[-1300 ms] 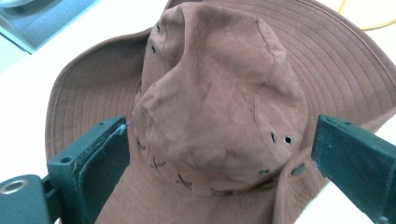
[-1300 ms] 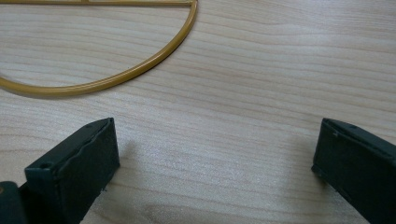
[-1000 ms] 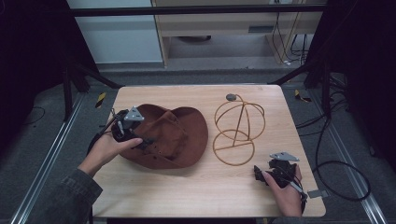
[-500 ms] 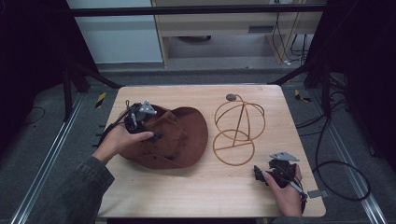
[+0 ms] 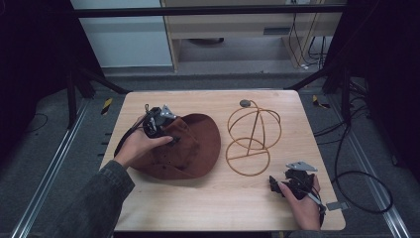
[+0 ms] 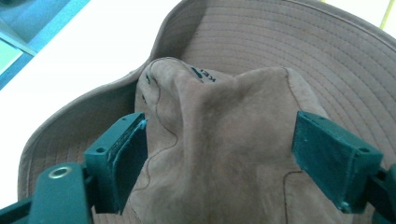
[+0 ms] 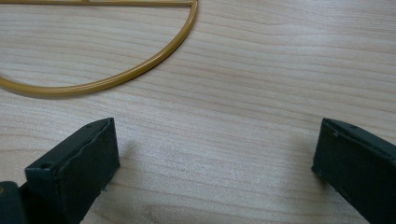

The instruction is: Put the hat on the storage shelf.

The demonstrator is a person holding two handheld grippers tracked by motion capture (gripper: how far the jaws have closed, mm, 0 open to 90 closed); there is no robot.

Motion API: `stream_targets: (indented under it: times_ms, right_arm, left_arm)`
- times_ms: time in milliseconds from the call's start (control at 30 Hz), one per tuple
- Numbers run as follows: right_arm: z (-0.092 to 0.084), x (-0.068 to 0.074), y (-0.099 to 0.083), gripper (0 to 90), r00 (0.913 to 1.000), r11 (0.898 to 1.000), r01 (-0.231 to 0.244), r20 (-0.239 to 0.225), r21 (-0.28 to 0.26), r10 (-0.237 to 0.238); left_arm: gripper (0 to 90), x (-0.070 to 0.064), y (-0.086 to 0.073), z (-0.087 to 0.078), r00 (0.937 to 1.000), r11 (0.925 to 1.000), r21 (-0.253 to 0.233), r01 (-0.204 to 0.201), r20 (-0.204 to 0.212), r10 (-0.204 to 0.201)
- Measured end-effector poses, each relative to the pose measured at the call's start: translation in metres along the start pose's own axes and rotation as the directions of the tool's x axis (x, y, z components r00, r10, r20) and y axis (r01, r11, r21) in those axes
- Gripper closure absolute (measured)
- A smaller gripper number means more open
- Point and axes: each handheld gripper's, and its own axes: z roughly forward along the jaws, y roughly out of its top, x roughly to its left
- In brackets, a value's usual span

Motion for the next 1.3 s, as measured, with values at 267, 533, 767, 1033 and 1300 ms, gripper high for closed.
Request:
stream_targets:
  times_ms: [267, 533, 767, 1033, 1300]
  right_arm:
    - [0.0, 0.0, 0.0, 0.4, 1.0, 1.0, 0.0, -0.001, 0.001, 0.0]
    - [0.0, 0.0, 0.0, 0.5, 1.0, 1.0, -0.001, -0.001, 0.001, 0.001]
    - [0.0, 0.0, 0.0, 0.5, 1.0, 1.0, -0.002, -0.002, 0.001, 0.002]
    - [0.0, 0.0, 0.0, 0.5, 1.0, 1.0, -0.001, -0.003, 0.001, 0.001]
    - [0.0, 0.0, 0.0, 0.5, 1.0, 1.0, -0.001, -0.005, 0.001, 0.001]
  left_arm:
    - [22.1, 0.005, -0.002, 0.01, 0.9997, 0.9992, 0.036, 0.015, 0.019, -0.016]
    - [27.5, 0.003, -0.002, 0.016, 0.9994, 0.9973, 0.073, 0.01, 0.033, -0.013]
    - [39.8, 0.004, -0.001, 0.018, 0.9983, 0.9959, 0.087, 0.026, 0.05, -0.03]
    - [71.2, 0.009, -0.001, 0.018, 0.9962, 0.9937, 0.096, 0.059, 0.058, -0.065]
    - [88.4, 0.013, -0.004, 0.012, 0.9932, 0.9931, 0.093, 0.071, 0.085, -0.079]
